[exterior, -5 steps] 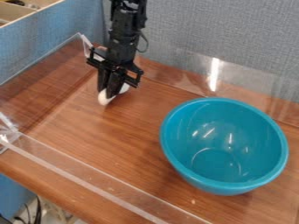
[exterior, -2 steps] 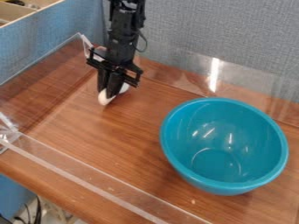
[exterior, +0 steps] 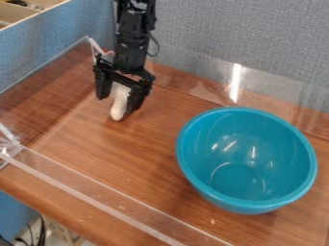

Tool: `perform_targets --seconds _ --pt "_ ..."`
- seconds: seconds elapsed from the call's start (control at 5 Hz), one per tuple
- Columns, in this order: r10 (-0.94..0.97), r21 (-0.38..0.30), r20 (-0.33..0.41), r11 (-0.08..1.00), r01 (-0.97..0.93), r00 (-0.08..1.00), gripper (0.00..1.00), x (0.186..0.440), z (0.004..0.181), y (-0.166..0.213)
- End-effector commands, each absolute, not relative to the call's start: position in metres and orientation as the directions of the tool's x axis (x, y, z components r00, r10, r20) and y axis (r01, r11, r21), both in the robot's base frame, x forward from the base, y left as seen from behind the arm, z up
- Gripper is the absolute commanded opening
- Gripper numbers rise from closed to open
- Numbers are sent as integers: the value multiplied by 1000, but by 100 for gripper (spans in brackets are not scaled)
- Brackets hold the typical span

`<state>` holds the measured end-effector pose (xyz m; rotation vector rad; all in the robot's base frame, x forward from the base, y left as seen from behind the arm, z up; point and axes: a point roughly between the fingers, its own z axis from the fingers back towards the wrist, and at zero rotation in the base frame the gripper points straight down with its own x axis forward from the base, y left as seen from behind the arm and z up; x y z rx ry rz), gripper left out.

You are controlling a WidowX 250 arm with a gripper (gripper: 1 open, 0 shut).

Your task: Remove the mushroom from inside the blue bowl and put it on the table

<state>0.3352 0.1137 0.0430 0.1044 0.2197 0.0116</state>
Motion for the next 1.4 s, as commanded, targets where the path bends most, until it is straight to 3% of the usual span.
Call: perform_targets --seconds 0.0,1.2 --pt "55 112 -112 993 -42 992 100 335 83 121" --pt "82 73 -74 994 -76 994 100 316 100 118"
